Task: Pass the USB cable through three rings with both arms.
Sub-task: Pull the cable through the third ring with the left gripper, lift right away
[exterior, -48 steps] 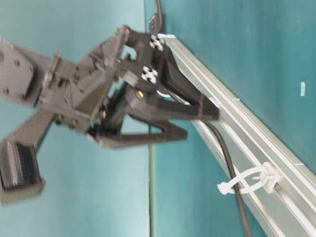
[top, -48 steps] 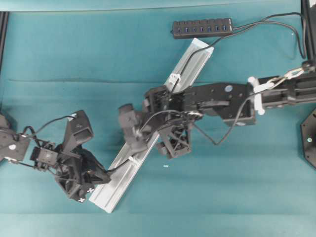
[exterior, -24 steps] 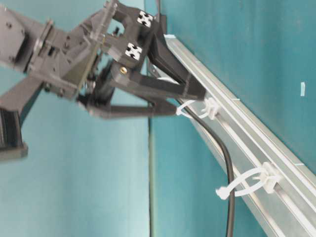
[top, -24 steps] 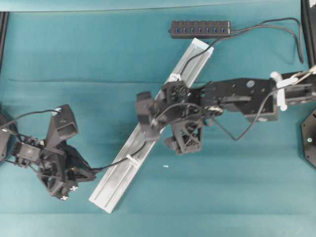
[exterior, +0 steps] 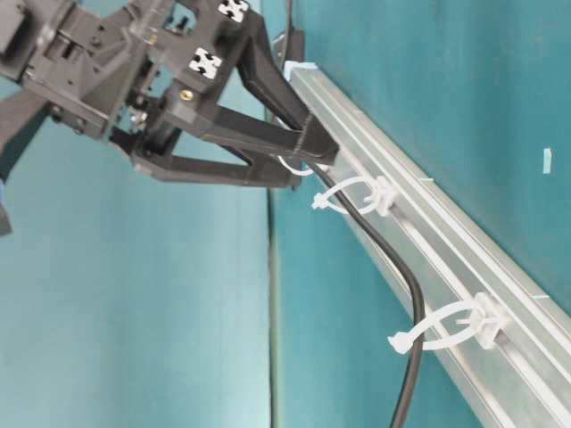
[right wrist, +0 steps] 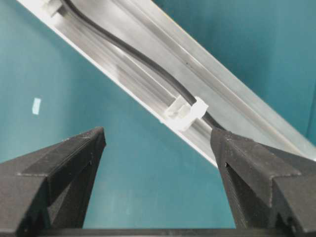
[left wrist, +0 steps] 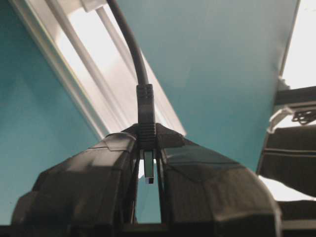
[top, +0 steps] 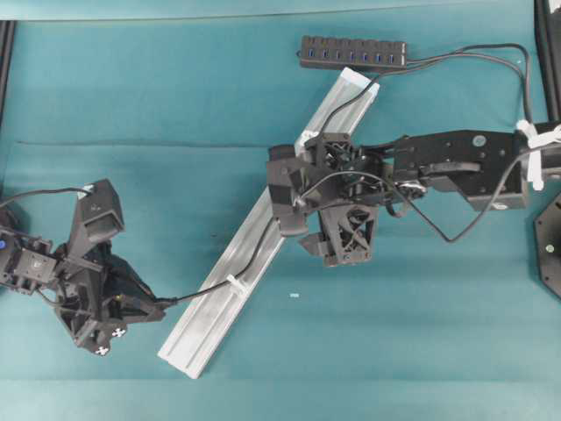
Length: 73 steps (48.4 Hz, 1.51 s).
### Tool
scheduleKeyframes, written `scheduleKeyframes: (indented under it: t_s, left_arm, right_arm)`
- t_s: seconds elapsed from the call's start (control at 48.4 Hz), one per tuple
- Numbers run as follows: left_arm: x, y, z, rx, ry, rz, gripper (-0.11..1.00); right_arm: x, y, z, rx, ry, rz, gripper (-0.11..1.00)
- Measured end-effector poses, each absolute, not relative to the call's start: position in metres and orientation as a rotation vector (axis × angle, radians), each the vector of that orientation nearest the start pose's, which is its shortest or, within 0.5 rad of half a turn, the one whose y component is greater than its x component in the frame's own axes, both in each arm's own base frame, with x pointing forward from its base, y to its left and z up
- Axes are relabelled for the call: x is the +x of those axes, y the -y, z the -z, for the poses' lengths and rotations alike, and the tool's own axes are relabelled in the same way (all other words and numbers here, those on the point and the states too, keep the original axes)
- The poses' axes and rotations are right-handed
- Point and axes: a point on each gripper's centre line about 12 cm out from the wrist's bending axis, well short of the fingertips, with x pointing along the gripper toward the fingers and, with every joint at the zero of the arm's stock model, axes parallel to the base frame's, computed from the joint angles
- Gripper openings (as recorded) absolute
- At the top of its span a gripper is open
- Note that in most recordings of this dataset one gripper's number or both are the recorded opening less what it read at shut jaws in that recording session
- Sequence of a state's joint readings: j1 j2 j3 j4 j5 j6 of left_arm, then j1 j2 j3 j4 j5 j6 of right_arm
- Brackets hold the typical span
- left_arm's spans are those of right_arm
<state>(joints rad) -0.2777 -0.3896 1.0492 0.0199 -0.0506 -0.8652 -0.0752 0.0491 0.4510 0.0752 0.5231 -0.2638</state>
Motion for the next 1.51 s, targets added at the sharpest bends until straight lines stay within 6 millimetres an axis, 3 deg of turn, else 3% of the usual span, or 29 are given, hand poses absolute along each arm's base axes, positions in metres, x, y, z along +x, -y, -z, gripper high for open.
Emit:
scheduleKeyframes:
  t_s: [0.682,1.509]
  left_arm:
    - [0.2643,0.0755,-0.1774,-0.72,-0.672,0.004,0.1]
    - [0.2651,0.0757,-0.1796,-0.715,-0.663,0.011,0.1]
  right_arm:
    - [0.3952,0.0228,-0.185,-0.026,-0.952,-0.006,0.88]
    - [0.3969,0.0171,-0.1873,-0.029,-0.923,-0.014,0.88]
